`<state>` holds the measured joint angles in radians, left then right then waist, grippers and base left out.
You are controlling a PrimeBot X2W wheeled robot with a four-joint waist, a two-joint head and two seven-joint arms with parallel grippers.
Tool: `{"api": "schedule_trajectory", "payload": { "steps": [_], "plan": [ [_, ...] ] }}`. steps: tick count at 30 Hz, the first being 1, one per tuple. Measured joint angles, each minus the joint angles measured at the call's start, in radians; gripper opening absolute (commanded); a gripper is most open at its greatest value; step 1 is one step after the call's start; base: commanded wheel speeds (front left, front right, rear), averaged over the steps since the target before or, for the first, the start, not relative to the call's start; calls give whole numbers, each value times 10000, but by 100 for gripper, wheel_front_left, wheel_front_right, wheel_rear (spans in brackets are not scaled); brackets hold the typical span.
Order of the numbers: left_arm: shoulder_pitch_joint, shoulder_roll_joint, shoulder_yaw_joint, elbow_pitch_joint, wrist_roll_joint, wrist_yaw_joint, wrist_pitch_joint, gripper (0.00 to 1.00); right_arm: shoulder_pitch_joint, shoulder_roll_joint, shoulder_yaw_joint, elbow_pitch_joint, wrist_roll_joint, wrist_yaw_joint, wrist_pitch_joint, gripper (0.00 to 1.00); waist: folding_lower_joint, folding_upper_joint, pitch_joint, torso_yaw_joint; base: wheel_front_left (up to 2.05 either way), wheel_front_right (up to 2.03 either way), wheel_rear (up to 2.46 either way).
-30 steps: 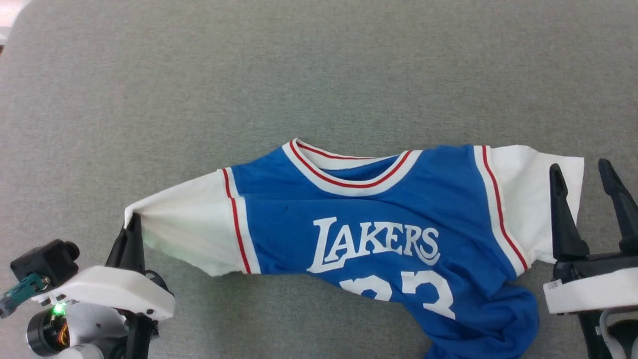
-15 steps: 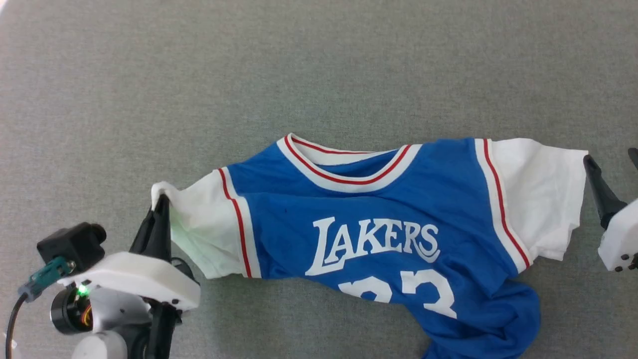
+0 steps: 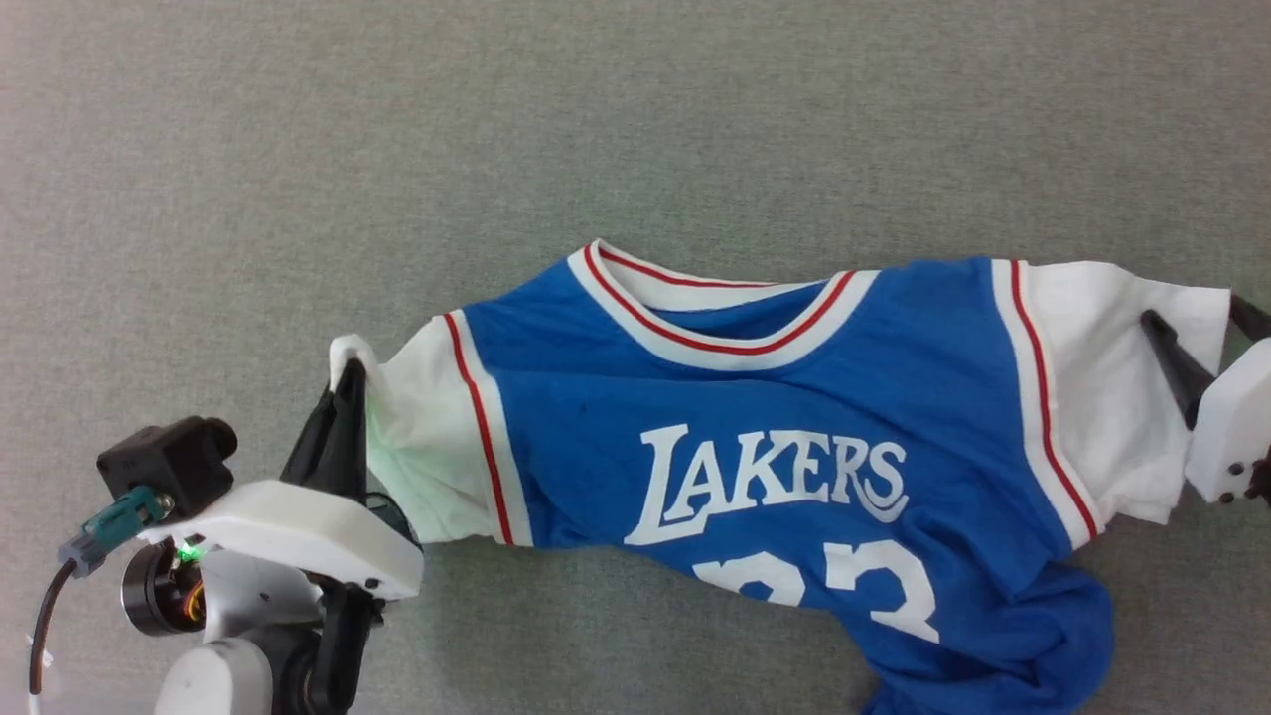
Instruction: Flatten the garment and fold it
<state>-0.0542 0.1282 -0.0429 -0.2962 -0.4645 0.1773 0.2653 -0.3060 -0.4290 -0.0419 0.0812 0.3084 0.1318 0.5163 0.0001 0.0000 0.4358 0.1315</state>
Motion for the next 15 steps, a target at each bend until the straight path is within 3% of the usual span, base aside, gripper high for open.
{"api": "schedule_trajectory", "payload": {
  "steps": [3, 4, 5, 10, 15],
  "plan": [
    [1, -2, -13, 0, -2, -2, 0, 0, -76, 54, -132, 155, 251, 0, 378, 100, -1, 0, 29, 86, 0, 0, 0],
    [1, -4, -17, 2, -2, -2, 0, 0, -87, 50, -146, 159, 399, -2, 566, 60, -1, 0, 28, 107, 0, 0, 0],
    [1, -6, -17, 2, -2, -2, 0, 0, -109, 79, -205, 155, 577, -2, 757, 0, -1, 0, 21, 116, 0, 0, 0],
    [2, 4, -19, 21, -17, -2, 0, 0, -123, 265, -192, -77, 1078, -4, 1335, 0, 0, 0, -92, 84, 0, 0, 0],
    [-356, 67, -236, 159, 90, -196, -161, 0, -155, 690, -395, -276, 940, -2, 470, 0, 0, 0, -377, -10, 0, 0, 0]
  ]
}}
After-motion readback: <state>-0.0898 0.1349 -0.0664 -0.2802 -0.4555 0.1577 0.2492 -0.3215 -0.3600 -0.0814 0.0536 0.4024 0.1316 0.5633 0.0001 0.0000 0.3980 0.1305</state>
